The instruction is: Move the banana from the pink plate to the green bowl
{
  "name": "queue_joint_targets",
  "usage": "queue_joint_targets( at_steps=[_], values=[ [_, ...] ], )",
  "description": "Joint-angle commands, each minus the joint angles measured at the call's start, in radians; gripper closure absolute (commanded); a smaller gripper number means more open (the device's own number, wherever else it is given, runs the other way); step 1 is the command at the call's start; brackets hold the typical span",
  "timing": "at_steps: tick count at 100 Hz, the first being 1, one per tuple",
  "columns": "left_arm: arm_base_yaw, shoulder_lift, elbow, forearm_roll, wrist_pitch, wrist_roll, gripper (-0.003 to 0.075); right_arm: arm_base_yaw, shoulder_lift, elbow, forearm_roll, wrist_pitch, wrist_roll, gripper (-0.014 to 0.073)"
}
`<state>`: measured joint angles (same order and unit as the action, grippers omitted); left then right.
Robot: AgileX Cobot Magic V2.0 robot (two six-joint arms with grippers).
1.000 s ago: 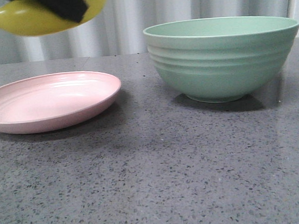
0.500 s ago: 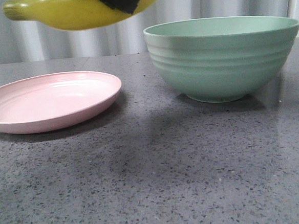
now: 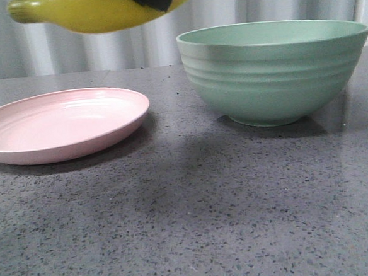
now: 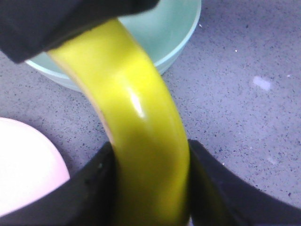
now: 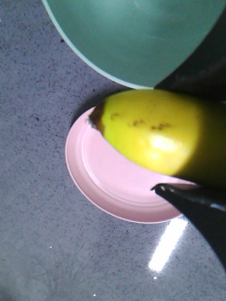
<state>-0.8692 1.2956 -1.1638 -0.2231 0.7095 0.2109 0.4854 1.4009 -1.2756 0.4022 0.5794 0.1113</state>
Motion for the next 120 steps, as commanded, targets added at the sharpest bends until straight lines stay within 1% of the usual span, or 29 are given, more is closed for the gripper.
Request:
queue_joint_targets(
  at_steps=[1,6,10,17,48,72,84,91,98,105,110,115,120],
  values=[
    [-0.009,-0.033,-0.038,-0.019,-0.067,0.007,0.0423,0.001,-0.029,-0.033,-0.024,-0.027,-0.06,0.0669],
    [-0.007,-0.033,-0.038,-0.019,-0.067,0.007,0.0338,0.001,-0.029,-0.033,-0.024,-0.027,-0.06,0.0668],
    [-0.007,-0.033,-0.038,-0.019,-0.067,0.007,0.0288,0.001,-0.029,-0.033,-0.026,-0.03,-0.06,0.0668],
    [-0.005,-0.042,-0.038,-0.005,-0.067,0.007,0.0254,-0.012,-0.029,-0.033,-0.028,-0.038,-0.06,0.0668],
    [-0.005,-0.145,-0.038,0.014,-0.067,0.005,0.0256,-0.17,-0.031,-0.084,-0.034,-0.046,-0.06,0.0668],
    [-0.005,-0.168,-0.038,0.014,-0.067,0.003,0.0256,-0.271,-0.024,-0.095,-0.131,-0.075,-0.06,0.0668],
    [-0.005,-0.168,-0.038,0.014,-0.067,0.003,0.0256,-0.292,-0.001,-0.095,-0.157,-0.084,-0.06,0.0654],
    [-0.005,-0.168,-0.038,0.014,-0.067,0.003,0.0256,-0.292,0.015,-0.095,-0.196,-0.102,-0.06,0.0617],
    [-0.005,-0.168,-0.038,0.014,-0.067,0.003,0.0256,-0.292,0.037,-0.095,-0.209,-0.114,-0.06,0.0549],
    [-0.005,-0.168,-0.038,0.014,-0.067,0.003,0.0256,-0.292,0.057,-0.095,-0.216,-0.116,-0.06,0.0444],
    [-0.005,-0.168,-0.038,0.014,-0.067,0.003,0.0256,-0.292,0.068,-0.095,-0.215,-0.116,-0.06,0.0354],
    [-0.005,-0.168,-0.038,0.014,-0.067,0.003,0.0256,-0.292,0.074,-0.095,-0.215,-0.116,-0.06,0.0291],
    [-0.005,-0.168,-0.038,0.014,-0.067,0.003,0.0256,-0.292,0.079,-0.095,-0.215,-0.116,-0.06,0.0253]
  ],
)
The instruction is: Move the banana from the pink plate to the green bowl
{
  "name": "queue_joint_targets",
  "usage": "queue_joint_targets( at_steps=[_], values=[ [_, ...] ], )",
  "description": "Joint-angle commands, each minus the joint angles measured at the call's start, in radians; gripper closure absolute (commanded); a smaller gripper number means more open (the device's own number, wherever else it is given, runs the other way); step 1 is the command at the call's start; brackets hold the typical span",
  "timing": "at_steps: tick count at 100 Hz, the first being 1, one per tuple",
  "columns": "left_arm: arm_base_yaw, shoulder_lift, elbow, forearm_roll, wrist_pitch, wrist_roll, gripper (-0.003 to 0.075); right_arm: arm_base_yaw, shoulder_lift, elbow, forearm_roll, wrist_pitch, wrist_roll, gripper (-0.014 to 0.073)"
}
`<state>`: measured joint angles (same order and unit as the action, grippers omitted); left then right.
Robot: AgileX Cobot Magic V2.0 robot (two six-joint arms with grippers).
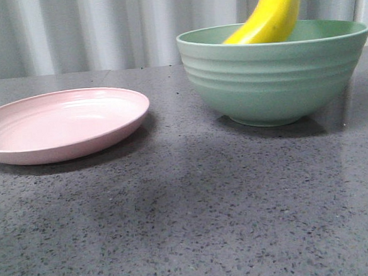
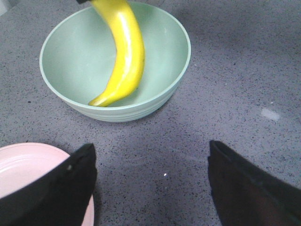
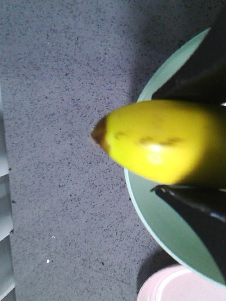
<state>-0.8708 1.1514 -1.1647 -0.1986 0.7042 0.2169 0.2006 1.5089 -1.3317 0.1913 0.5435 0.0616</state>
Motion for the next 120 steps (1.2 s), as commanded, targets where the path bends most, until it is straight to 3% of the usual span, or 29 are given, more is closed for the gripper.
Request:
queue_joint_targets(
  at_steps=[1,28,43,54,65,68,76,94,120],
  values=[
    [-0.003,-0.024,-0.037,-0.011,-0.062,-0.003,0.0256,-0.008,-0.029,-0.039,-0.004,-0.08,-0.01,0.0251],
    [-0.003,-0.024,-0.037,-0.011,-0.064,-0.003,0.0256,-0.008,-0.036,-0.039,-0.007,-0.069,-0.01,0.0247],
    [-0.003,-0.036,-0.037,-0.011,-0.075,-0.011,0.0279,-0.008,-0.081,-0.039,-0.089,-0.06,-0.01,0.0247],
    [-0.003,-0.059,-0.037,-0.011,-0.091,-0.016,0.0428,-0.008,-0.131,-0.039,-0.12,0.004,-0.01,0.0286],
    [-0.003,-0.095,-0.032,-0.009,-0.091,-0.032,0.0695,-0.008,-0.181,-0.039,-0.137,0.109,-0.01,0.0468],
    [-0.003,-0.105,-0.026,-0.006,-0.091,-0.032,0.0737,-0.008,-0.197,-0.039,-0.142,0.142,-0.01,0.0523],
    [-0.003,-0.143,-0.002,-0.004,-0.091,-0.032,0.0739,-0.008,-0.24,-0.024,-0.149,0.193,-0.01,0.0671],
    [-0.003,-0.243,0.105,-0.002,-0.117,-0.09,0.0739,-0.008,-0.395,0.074,-0.151,0.173,-0.012,0.0671],
    [-0.003,-0.482,0.358,0.009,-0.333,-0.11,0.0739,-0.008,-0.701,0.333,-0.155,0.034,-0.012,0.0671]
  ],
)
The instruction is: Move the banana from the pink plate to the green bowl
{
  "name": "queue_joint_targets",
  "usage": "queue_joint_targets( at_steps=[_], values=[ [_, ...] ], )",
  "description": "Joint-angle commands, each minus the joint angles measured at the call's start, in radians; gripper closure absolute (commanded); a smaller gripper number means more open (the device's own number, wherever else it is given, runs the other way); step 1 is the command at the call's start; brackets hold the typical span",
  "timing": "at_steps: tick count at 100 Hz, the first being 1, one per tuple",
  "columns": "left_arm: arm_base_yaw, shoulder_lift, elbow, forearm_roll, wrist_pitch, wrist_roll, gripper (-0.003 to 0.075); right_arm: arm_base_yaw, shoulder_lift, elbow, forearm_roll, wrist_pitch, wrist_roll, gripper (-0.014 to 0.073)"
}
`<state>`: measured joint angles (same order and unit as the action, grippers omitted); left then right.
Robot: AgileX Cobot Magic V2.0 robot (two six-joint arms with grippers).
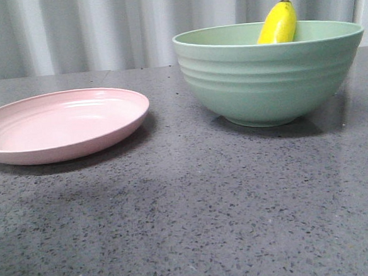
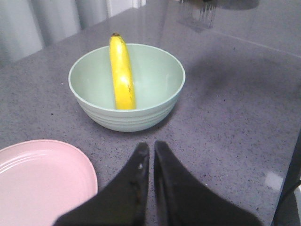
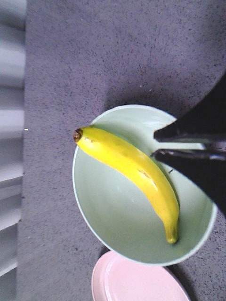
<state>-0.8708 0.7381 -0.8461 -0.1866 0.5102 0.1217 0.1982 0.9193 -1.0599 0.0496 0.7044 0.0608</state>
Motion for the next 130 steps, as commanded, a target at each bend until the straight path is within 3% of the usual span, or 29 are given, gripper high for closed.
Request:
queue_joint_targets(
  at_steps=[1,35,61,130],
  values=[
    [-0.003,-0.082,0.055,-0.003,-0.143,-0.014,0.0739,-0.005,-0.12,0.078,-0.013,-0.131,-0.011,0.0671],
    [-0.003,-0.391,0.415,-0.003,-0.339,-0.014,0.0739,-0.005,-0.614,0.496,-0.019,-0.34,-0.011,0.0672],
    [-0.003,-0.584,0.575,-0.003,-0.359,-0.014,0.0739,-0.005,-0.956,0.712,-0.059,-0.382,-0.011,0.0673],
    [-0.003,-0.61,0.614,-0.002,-0.361,-0.014,0.0739,-0.005,-0.91,0.717,-0.05,-0.33,-0.009,0.0673]
  ],
)
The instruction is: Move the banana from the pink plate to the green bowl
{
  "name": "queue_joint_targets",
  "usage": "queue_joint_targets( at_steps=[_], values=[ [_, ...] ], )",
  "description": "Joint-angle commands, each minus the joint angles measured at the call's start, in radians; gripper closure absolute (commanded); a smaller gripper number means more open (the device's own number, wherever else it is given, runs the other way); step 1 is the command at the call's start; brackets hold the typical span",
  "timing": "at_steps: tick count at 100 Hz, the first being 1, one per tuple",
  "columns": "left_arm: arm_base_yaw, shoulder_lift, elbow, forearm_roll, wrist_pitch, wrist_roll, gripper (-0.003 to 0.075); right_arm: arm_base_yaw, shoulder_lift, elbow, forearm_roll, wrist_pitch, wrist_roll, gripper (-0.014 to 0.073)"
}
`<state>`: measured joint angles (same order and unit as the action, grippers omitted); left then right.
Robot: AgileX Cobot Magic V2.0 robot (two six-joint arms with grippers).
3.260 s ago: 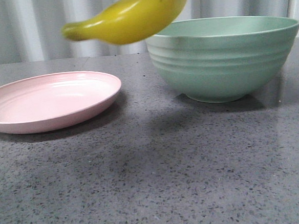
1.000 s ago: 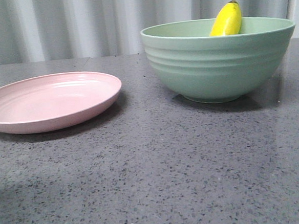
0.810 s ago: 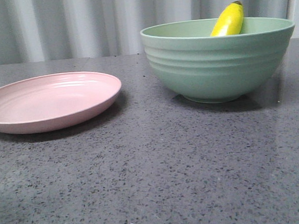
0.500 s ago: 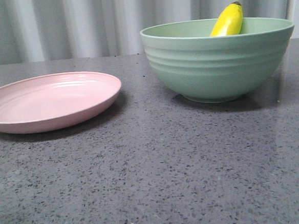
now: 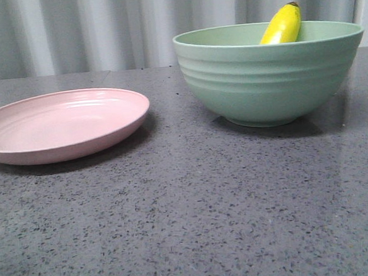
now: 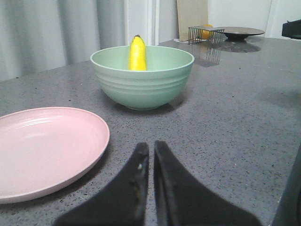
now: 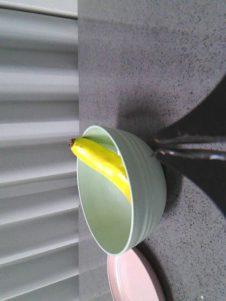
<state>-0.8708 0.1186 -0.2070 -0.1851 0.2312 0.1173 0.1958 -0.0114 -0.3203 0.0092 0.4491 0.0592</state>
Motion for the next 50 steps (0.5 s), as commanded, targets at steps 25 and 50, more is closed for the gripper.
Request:
queue_joint_targets(
  at_steps=[25,50],
  values=[
    [0.202,0.009,0.065,0.063,-0.247,-0.01,0.0739,-0.003,0.02,-0.022,-0.009,-0.075,-0.008,0.0673],
    [0.547,-0.1,0.2,0.067,-0.266,-0.01,0.0739,-0.003,0.02,-0.022,-0.009,-0.075,-0.008,0.0673]
  ],
)
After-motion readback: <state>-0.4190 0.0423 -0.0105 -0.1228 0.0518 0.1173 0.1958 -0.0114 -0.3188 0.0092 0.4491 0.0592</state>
